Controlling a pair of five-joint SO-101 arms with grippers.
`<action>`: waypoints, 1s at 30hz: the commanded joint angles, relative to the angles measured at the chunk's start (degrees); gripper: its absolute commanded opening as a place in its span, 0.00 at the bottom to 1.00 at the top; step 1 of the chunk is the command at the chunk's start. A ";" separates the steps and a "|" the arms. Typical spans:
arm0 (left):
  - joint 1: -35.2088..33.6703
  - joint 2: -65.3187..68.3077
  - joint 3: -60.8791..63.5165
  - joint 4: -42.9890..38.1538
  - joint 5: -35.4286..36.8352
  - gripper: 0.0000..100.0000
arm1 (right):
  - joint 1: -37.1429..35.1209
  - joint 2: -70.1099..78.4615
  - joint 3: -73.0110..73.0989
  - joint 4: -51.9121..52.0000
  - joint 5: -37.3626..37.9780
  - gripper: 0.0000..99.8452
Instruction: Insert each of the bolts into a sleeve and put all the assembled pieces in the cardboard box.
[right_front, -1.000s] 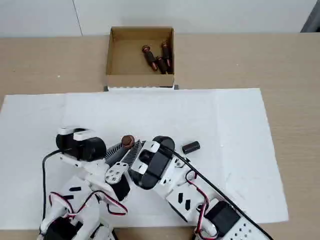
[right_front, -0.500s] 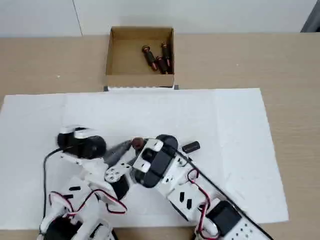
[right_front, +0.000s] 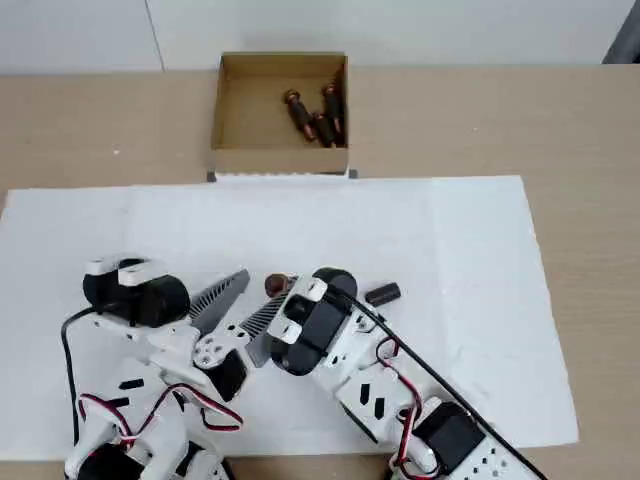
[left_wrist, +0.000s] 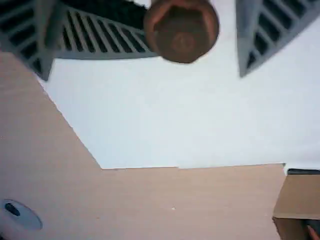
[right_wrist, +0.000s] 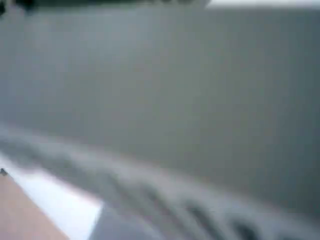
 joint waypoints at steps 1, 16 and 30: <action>-2.90 -0.44 -2.24 -0.26 -2.29 0.19 | 0.04 -0.84 -0.88 -1.27 0.09 0.00; -13.80 -0.44 2.15 -2.99 -22.24 0.01 | 21.41 -0.40 -1.23 -1.10 -12.48 0.00; -20.31 -0.44 16.75 -2.99 -22.33 0.01 | 27.38 11.38 -27.96 11.30 -18.64 0.00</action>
